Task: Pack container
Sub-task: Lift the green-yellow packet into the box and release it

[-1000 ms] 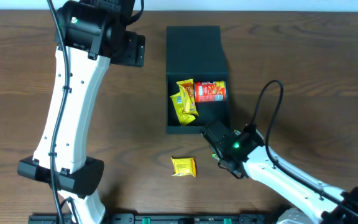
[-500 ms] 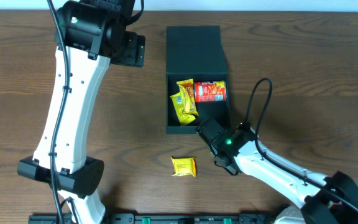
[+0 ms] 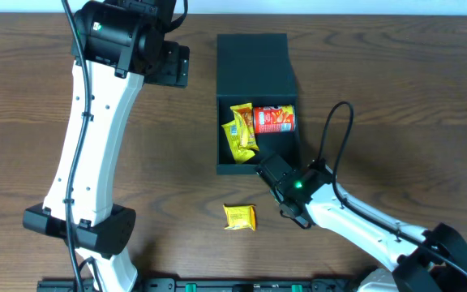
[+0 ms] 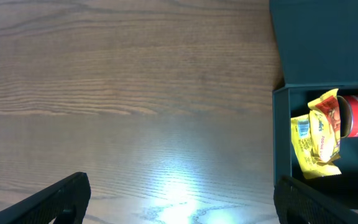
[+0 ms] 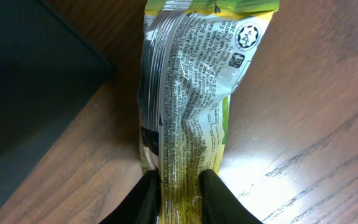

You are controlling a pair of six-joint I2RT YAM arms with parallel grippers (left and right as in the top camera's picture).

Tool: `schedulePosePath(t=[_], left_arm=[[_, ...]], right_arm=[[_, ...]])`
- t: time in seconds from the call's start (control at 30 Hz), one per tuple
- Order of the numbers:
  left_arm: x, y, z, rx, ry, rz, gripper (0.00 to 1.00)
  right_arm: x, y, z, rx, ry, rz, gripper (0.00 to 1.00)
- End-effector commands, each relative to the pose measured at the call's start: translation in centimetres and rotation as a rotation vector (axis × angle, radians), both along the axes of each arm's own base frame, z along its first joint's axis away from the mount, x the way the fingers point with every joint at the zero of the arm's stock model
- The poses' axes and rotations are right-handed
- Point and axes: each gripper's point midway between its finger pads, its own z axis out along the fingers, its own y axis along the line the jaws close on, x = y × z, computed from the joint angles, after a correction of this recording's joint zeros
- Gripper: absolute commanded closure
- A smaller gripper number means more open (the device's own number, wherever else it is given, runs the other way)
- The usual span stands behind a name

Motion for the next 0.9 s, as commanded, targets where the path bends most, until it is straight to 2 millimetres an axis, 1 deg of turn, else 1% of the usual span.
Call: schedulePosePath(t=[0.0, 0.1, 0.23, 0.4, 0.53, 0.67, 0.73, 0.87], left_arm=[[0.0, 0.0, -0.2, 0.001, 0.008, -0.008, 0.05], [0.0, 0.0, -0.2, 0.000, 0.008, -0.009, 0.05], [0.0, 0.0, -0.2, 0.000, 0.008, -0.009, 0.04], [0.0, 0.0, -0.2, 0.001, 0.008, -0.009, 0.05], [0.0, 0.0, -0.2, 0.000, 0.008, -0.009, 0.05], [0.0, 0.0, -0.2, 0.001, 0.008, -0.009, 0.05], [0.0, 0.0, -0.2, 0.001, 0.008, -0.009, 0.05], [0.0, 0.0, -0.2, 0.000, 0.008, -0.009, 0.05]], right_arm=[[-0.1, -0.2, -0.1, -0.024, 0.006, 0.037, 0.80], [0.2, -0.1, 0.3, -0.021, 0.019, 0.089, 0.87], [0.2, -0.7, 1.5, -0.052, 0.043, 0.111, 0.91], [0.7, -1.7, 3.6, -0.124, 0.050, 0.158, 0.91], [1.7, -1.8, 6.2, -0.184, 0.040, 0.227, 0.90], [3.1, -1.7, 9.3, -0.238, 0.014, 0.316, 0.92], [3.8, -1.4, 11.3, -0.261, -0.002, 0.378, 0.93], [5.0, -0.4, 13.9, -0.264, -0.039, 0.466, 0.92]])
